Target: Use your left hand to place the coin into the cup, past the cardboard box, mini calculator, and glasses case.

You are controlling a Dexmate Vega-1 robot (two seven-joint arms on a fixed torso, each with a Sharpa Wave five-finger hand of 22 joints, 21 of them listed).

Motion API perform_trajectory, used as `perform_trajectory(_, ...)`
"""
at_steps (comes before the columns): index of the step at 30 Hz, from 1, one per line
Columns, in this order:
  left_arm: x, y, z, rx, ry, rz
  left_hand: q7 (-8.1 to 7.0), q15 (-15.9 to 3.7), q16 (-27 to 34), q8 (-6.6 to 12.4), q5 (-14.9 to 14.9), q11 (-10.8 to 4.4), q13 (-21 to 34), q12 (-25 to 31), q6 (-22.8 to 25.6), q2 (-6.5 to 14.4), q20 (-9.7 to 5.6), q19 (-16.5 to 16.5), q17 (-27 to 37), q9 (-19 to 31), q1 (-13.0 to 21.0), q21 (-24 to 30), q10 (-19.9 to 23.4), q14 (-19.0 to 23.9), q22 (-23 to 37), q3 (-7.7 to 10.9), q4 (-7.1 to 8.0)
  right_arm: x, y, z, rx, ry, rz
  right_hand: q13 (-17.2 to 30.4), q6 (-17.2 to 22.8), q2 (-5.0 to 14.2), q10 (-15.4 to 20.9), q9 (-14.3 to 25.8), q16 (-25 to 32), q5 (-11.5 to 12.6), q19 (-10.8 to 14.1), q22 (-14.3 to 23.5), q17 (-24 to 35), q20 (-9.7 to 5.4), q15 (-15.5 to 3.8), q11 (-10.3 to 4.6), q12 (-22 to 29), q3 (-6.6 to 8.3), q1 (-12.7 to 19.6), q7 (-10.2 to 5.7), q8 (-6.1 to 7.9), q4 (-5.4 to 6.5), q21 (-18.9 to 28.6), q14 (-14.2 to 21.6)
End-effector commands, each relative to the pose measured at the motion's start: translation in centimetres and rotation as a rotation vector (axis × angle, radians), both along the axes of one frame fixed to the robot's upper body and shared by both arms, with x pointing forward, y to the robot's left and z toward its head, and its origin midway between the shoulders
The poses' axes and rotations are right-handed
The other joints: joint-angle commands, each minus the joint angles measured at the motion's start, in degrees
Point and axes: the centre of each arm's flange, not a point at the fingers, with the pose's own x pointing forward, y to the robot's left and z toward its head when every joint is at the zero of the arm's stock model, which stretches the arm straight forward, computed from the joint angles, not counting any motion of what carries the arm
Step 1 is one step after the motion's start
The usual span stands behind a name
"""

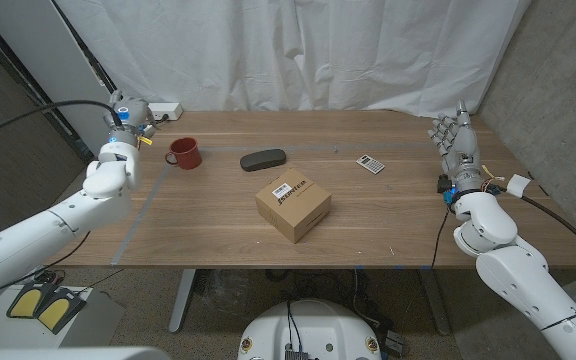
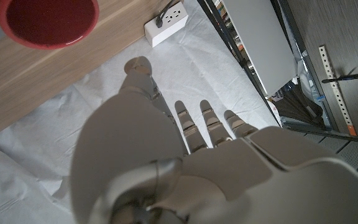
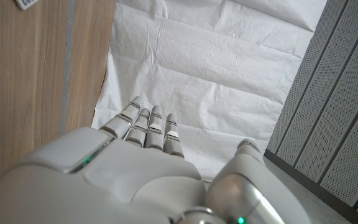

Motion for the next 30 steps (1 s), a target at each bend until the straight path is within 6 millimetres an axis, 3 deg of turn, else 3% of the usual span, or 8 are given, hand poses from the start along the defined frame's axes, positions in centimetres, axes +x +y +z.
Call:
perform_trajectory(1, 2.1, -1.0, -0.7, -0.011, 0.029, -0.027, -0.17, -6.51, -0.2, 6.93, 0.3, -0.13, 0.1, -0.3, 0.4, 0.7, -0.37, -0.1, 0.1, 2.8, -1.3, -0.2, 0.4, 0.4, 0.1, 0.37, 0.07, -0.1, 0.2, 0.1, 0.002, 0.003, -0.007, 0.2, 0.3, 0.26, 0.6, 0.1, 0.2, 0.0, 0.5, 0.1, 0.2, -0.16, 0.14, -0.06, -0.2, -0.09, 0.2, -0.06, -0.06, -0.23, -0.2, 0.5)
perform_trajectory(14, 4.0, -1.9, -0.6, -0.006, 0.072, -0.062, -0.44, -6.46, -0.4, 7.2, 0.3, -0.17, 0.1, -0.5, 0.1, 0.6, -0.23, -0.3, 0.1, 2.6, -1.4, -0.2, 0.3, 0.2, 0.2, 0.51, 0.04, 0.0, 0.2, 0.0, 0.003, 0.021, -0.01, 0.2, 0.2, 0.29, 0.6, 0.1, 0.2, 0.0, 0.5, 0.1, 0.2, -0.09, 0.13, -0.1, -0.2, -0.12, 0.3, -0.04, -0.07, -0.27, -0.2, 0.5)
perform_trajectory(30, 7.2, -2.9, -1.0, -0.014, 0.115, -0.086, -0.56, -6.48, -0.5, 7.62, 0.4, -0.1, 0.2, -0.6, 0.0, 0.6, -0.12, -0.4, 0.1, 2.2, -1.6, -0.3, 0.1, 0.1, 0.2, 0.68, 0.01, -1.5, -0.1, -0.2, 0.001, 0.034, -0.044, 0.2, 0.3, 0.34, 0.6, 0.1, 0.2, 0.0, 0.5, 0.1, 0.2, -0.15, 0.2, -0.11, -0.2, -0.14, 0.3, -0.02, -0.06, -0.34, -0.2, 0.5)
